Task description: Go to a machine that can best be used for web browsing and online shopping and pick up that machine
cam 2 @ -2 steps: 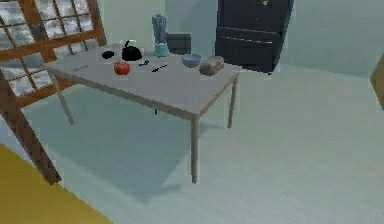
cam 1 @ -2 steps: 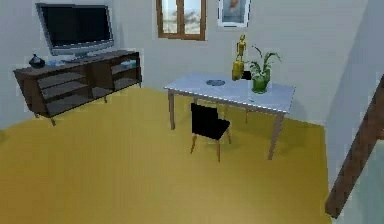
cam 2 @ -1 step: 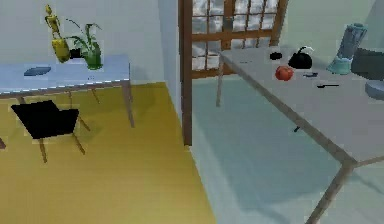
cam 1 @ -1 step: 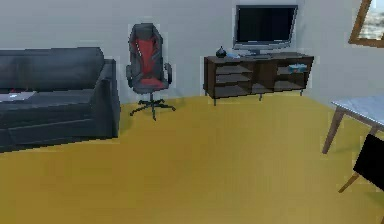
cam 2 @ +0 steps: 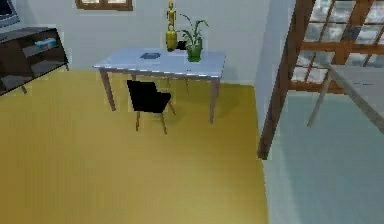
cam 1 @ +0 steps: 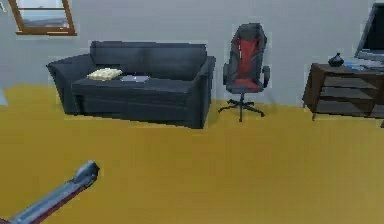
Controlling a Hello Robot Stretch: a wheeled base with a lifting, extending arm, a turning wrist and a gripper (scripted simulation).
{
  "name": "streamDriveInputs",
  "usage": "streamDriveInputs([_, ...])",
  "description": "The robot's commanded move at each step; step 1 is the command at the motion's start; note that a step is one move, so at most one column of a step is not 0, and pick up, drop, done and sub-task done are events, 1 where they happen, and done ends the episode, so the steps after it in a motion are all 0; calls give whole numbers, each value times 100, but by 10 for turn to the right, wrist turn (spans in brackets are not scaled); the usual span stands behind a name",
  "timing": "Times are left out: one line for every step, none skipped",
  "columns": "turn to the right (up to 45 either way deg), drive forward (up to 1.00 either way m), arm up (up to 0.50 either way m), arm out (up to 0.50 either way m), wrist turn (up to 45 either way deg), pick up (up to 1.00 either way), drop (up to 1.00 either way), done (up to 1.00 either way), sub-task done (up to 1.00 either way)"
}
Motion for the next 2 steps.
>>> streamDriveInputs([0, 100, 0, 0, 0, 0, 0, 0, 0])
streamDriveInputs([-30, 0, 0, 0, 0, 0, 0, 0, 0])
